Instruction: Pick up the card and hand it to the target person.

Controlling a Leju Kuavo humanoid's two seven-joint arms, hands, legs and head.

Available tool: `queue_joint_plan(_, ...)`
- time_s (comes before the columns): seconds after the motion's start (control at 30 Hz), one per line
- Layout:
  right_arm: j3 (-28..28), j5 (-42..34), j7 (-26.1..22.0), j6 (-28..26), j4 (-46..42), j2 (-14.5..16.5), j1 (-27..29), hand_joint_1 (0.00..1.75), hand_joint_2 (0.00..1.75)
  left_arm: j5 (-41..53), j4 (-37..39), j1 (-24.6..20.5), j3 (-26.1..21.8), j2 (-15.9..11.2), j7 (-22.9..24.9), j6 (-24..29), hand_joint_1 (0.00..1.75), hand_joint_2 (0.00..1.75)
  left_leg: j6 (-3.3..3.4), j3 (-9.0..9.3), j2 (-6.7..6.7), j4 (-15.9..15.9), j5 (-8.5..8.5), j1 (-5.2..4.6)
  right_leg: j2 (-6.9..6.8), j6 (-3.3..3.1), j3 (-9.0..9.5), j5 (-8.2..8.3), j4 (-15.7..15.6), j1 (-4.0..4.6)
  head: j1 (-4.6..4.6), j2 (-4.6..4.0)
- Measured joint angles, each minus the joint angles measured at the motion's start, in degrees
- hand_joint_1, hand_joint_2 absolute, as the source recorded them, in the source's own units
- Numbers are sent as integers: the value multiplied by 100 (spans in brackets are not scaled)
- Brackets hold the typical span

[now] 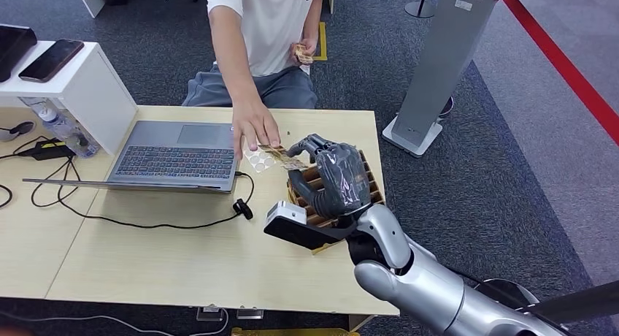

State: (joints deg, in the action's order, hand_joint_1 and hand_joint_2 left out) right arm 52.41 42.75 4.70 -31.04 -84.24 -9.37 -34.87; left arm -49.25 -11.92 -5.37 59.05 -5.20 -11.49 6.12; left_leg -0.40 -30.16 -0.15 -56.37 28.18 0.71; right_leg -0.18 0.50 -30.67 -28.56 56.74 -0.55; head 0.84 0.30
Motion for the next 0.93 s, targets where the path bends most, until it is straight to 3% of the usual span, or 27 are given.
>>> queue_joint_plan(0.27,-177,-3155,-1052,352,135,45,268,0,175,-181,0,2,2,-1,137,193,0,0,0,0,0,0,0,0,0,0,-1,0,-1,0,0,-1)
queue_joint_plan(0.43,-448,-4518,-1379,471,152,-5,516,0,175,-267,1,5,3,-2,173,268,0,0,0,2,0,-1,0,0,0,1,-2,0,-1,0,1,0)
queue_joint_plan(0.6,-721,-5219,-1444,530,108,-173,878,0,175,-380,0,15,3,-2,260,312,0,0,0,1,-1,-2,0,0,0,1,-3,0,-2,0,-3,0)
queue_joint_plan(0.93,-1332,-5415,-1227,249,-361,-675,1878,0,175,-541,1,17,3,-2,391,443,0,0,0,0,0,-3,1,0,0,1,-4,0,-4,-1,-2,0)
